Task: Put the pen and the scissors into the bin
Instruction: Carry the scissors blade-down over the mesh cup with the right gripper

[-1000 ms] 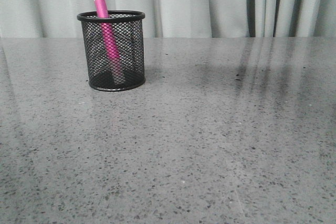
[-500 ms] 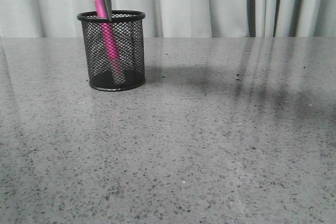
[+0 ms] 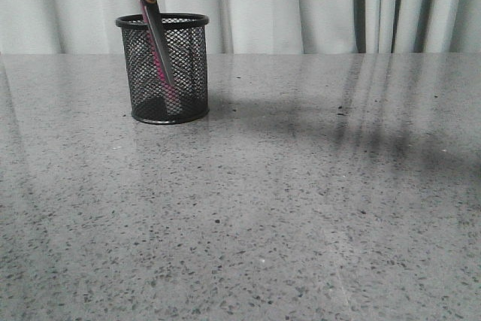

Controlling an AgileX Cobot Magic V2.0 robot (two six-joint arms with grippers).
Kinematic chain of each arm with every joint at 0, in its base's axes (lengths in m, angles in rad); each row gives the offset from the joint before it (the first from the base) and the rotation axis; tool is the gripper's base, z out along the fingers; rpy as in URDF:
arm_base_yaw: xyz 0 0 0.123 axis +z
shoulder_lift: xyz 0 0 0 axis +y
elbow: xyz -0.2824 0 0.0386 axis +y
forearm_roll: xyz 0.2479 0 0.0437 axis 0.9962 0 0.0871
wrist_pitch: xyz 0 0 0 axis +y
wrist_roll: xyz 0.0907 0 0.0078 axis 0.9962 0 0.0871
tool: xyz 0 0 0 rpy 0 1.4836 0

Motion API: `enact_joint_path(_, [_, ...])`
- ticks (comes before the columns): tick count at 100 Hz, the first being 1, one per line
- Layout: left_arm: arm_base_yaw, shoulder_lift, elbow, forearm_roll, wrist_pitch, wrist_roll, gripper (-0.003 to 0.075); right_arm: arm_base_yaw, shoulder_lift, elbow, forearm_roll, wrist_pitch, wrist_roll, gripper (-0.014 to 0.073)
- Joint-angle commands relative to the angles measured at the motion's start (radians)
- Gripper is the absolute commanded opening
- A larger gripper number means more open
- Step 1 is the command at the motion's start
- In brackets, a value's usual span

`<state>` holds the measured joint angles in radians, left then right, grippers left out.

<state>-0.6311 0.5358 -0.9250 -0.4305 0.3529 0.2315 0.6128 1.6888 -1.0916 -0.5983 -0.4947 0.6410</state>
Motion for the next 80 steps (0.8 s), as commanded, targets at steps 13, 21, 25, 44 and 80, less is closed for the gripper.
enact_joint_path(13, [-0.006, 0.006, -0.027, -0.004, -0.023, 0.001, 0.0389, -0.004, -0.045, -0.051, 0.017, -0.385, -0.010, -0.0069])
enact_joint_path(21, [-0.006, 0.006, -0.027, -0.004, -0.022, 0.001, 0.0389, -0.016, -0.045, -0.089, 0.017, -0.387, -0.017, -0.0069])
enact_joint_path(25, [-0.006, 0.006, -0.027, -0.004, -0.022, 0.001, 0.0389, -0.027, -0.045, -0.105, 0.017, -0.385, -0.033, -0.0069])
enact_joint_path(44, [-0.006, 0.006, -0.027, -0.004, -0.022, 0.001, 0.0389, -0.102, -0.045, -0.132, 0.017, -0.289, -0.049, -0.0069])
enact_joint_path(80, [-0.006, 0.006, -0.027, 0.024, -0.022, 0.001, 0.0389, -0.157, 0.046, -0.128, 0.007, -0.390, -0.049, -0.0069])
